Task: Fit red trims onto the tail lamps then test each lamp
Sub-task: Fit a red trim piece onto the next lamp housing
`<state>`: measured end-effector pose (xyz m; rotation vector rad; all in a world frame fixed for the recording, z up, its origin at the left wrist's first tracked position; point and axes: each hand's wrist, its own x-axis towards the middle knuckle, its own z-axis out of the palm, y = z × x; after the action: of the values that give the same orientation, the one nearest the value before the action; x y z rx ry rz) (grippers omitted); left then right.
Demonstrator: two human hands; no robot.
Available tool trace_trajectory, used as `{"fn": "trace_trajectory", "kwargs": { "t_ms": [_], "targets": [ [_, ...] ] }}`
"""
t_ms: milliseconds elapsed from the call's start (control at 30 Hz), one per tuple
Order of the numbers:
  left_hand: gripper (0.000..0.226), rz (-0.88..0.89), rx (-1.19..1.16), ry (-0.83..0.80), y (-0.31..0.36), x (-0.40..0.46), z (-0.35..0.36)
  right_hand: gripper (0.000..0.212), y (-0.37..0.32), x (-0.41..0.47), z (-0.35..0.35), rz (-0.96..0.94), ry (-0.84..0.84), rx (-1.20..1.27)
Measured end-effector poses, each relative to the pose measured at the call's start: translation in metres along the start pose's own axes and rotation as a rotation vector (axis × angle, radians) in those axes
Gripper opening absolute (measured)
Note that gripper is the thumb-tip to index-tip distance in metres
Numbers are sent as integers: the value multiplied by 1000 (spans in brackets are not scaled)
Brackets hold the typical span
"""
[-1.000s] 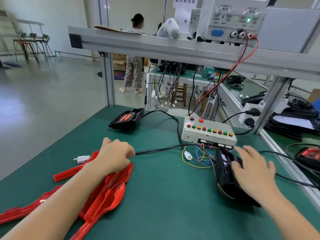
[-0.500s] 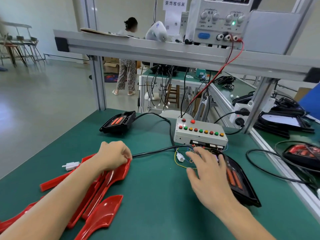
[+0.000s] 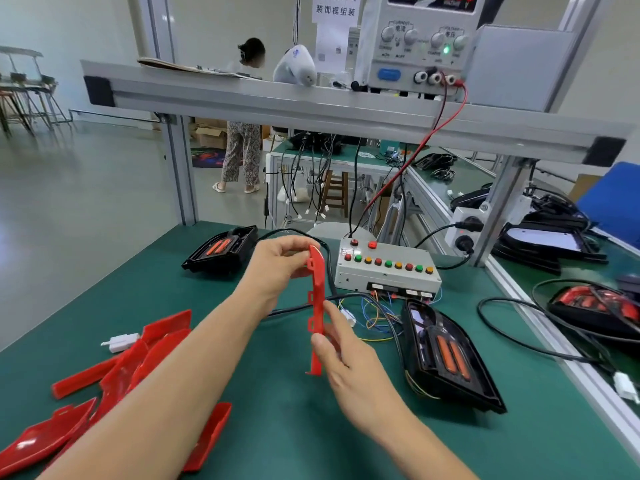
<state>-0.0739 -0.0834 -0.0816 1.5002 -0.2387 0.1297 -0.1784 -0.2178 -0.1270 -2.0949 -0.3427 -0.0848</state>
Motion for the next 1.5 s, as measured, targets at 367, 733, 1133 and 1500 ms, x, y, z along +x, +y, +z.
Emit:
{"fn": "trace_trajectory", "kwargs": {
  "t_ms": [367, 733, 1133, 1500],
  "targets": [
    [21, -228, -576, 91, -22, 0, 51, 52, 26, -17, -31, -22, 193, -336],
    [11, -386, 69, -25, -43, 1, 119, 32, 36, -39, -103, 37, 419, -425],
    [18, -280, 832, -273, -53, 29, 179, 41, 91, -61, -148, 425, 334, -662],
    [22, -724, 209, -200, -57, 30, 170, 44, 92, -63, -140, 341, 286, -672]
  ]
}}
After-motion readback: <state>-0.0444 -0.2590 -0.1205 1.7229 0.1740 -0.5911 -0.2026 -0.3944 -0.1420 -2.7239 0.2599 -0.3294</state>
